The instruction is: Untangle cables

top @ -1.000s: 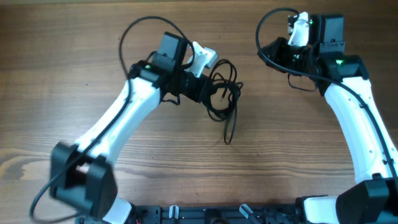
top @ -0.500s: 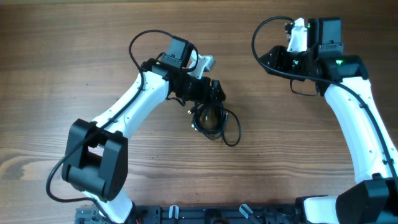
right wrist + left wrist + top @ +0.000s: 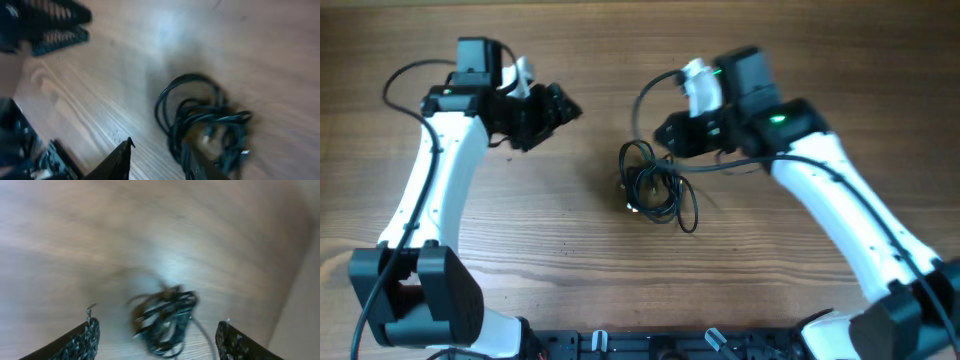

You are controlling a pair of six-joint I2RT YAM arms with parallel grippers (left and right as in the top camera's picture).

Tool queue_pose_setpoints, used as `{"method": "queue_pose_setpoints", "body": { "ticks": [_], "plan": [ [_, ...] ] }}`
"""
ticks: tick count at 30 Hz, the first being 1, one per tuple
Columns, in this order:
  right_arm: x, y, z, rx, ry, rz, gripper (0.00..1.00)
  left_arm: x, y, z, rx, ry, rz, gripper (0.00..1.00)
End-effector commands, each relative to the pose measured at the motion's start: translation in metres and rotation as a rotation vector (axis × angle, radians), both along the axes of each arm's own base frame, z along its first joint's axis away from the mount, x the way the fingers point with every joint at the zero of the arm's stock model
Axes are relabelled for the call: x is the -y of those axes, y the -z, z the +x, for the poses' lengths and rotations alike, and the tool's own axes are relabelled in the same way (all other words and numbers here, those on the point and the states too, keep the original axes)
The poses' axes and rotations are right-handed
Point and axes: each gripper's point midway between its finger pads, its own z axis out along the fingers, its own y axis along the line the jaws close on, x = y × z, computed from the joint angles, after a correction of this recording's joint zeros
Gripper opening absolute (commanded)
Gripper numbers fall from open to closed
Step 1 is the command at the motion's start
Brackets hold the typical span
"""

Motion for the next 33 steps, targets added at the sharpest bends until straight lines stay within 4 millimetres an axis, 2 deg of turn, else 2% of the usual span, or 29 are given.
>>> {"method": "queue_pose_setpoints", "body": {
  "ticks": [1,2,3,6,10,14,16,18,20,21,24,25,27,29,31,33],
  "plan": [
    [-0.022,0.037,-0.008,-0.089,0.016,-0.071,0.35,-0.053,0.009,-0.004,-0.057,-0.145,0.093,0.77],
    [-0.027,0.045,-0.011,-0.105,0.02,-0.09,0.35,-0.06,0.01,-0.006,-0.066,-0.163,0.092,0.78],
    [-0.037,0.063,-0.015,-0.122,0.005,-0.125,0.35,-0.067,0.013,-0.007,-0.074,-0.182,0.091,0.78],
    [-0.049,0.093,-0.018,-0.146,0.002,-0.18,0.35,-0.069,0.015,-0.008,-0.08,-0.185,0.092,0.79],
    [-0.071,0.119,-0.012,-0.143,-0.008,-0.171,0.39,-0.069,0.015,-0.009,-0.08,-0.184,0.092,0.8],
    [-0.08,0.147,0.002,-0.15,0.042,-0.162,0.44,-0.069,0.015,-0.01,-0.085,-0.184,0.092,0.8],
    [-0.084,0.153,0.007,-0.139,0.045,-0.151,0.44,-0.068,0.016,-0.011,-0.089,-0.183,0.092,0.8],
    [-0.088,0.151,0.008,-0.135,0.037,-0.131,0.31,-0.068,0.016,-0.011,-0.09,-0.183,0.091,0.79],
    [-0.096,0.136,0.008,-0.148,0.007,-0.062,0.1,-0.067,0.017,-0.012,-0.094,-0.179,0.087,0.74],
    [-0.098,0.125,0.01,-0.148,-0.001,-0.022,0.04,-0.064,0.017,-0.012,-0.094,-0.172,0.087,0.74],
    [-0.095,0.084,0.02,-0.144,-0.006,0.108,0.04,-0.045,0.017,-0.013,-0.076,-0.094,0.077,0.74],
    [-0.089,0.055,0.027,-0.129,-0.02,0.194,0.04,-0.031,0.015,-0.013,-0.06,-0.04,0.058,0.73],
    [-0.077,0.014,0.034,-0.113,-0.024,0.309,0.04,-0.01,0.01,-0.013,-0.028,0.039,0.022,0.71],
    [-0.053,-0.032,0.046,-0.094,0.006,0.434,0.04,0.021,0.001,-0.012,0.033,0.152,-0.048,0.68],
    [-0.035,-0.05,0.056,-0.096,0.05,0.487,0.04,0.051,-0.012,-0.011,0.099,0.25,-0.126,0.66],
    [-0.02,-0.055,0.063,-0.133,0.09,0.52,0.04,0.072,-0.021,-0.01,0.145,0.307,-0.17,0.66]
  ]
}}
